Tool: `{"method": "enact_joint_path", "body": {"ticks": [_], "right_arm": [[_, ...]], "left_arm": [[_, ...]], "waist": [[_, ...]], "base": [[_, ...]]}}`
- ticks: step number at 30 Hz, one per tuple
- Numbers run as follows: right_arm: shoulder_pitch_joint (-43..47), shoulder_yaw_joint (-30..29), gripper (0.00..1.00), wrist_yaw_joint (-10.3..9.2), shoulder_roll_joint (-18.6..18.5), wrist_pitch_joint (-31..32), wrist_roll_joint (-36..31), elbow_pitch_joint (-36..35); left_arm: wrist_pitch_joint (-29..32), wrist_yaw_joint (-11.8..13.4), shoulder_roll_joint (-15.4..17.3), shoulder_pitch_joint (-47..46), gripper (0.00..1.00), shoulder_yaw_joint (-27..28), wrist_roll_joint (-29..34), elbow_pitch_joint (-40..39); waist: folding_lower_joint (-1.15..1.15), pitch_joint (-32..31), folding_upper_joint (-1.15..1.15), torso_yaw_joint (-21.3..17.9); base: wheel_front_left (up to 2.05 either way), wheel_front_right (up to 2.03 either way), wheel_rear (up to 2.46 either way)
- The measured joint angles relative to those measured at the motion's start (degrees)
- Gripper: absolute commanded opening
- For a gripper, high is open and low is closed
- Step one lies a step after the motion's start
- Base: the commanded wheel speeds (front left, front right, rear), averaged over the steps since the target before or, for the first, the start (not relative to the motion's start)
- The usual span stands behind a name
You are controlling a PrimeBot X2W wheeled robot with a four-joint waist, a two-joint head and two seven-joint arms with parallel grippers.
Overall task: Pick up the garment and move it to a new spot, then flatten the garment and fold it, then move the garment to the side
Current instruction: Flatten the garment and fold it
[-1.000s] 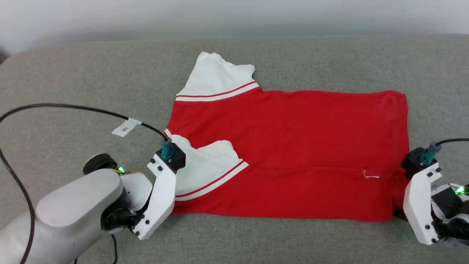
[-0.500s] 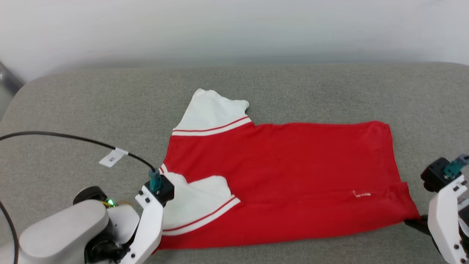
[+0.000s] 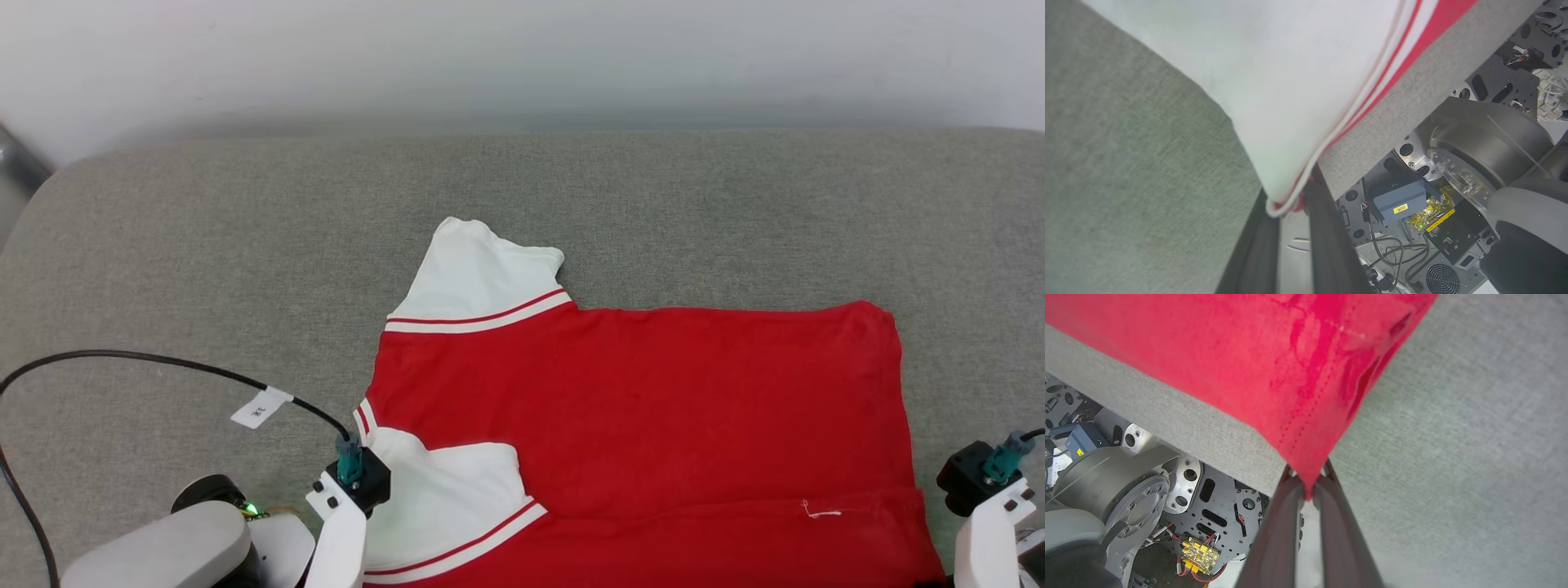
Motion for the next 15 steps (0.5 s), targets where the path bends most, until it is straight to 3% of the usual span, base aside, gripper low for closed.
{"method": "enact_joint_path", "body": {"ticks": [1,2,3,9,15], "right_arm": [[0.18,-0.15,0.00,0.00,0.49,-0.23,-0.30,0.24],[0.35,-0.40,0.80,0.00,1.03,-0.66,-0.48,0.53],[0.42,-0.67,1.00,0.00,1.58,-1.04,-0.66,0.77],[0.35,-5.49,1.00,0.00,3.16,-8.36,-3.78,0.90],[0.01,-13.78,1.00,0.00,5.90,-19.68,-9.93,0.56]], "left_arm": [[-0.31,0.00,-0.21,0.25,0.55,-0.02,0.05,0.33],[-0.79,-0.01,-0.37,0.30,1.00,-0.02,0.26,0.57],[-1.53,-0.01,-0.51,0.30,1.00,0.03,0.86,0.75],[-5.81,0.14,0.46,-0.69,1.00,2.47,1.55,0.71],[-13.33,2.67,2.36,-4.75,1.00,7.49,4.76,0.02]], "waist": [[0.00,0.10,0.00,0.00],[0.00,0.12,0.00,0.01],[0.00,0.07,0.00,0.04],[0.00,-1.53,0.00,0.33],[0.00,-2.90,0.00,0.04]], "base": [[0.00,0.00,0.00],[0.00,0.00,0.00],[0.00,0.00,0.00],[0.00,0.00,0.00],[0.00,0.00,0.00]]}}
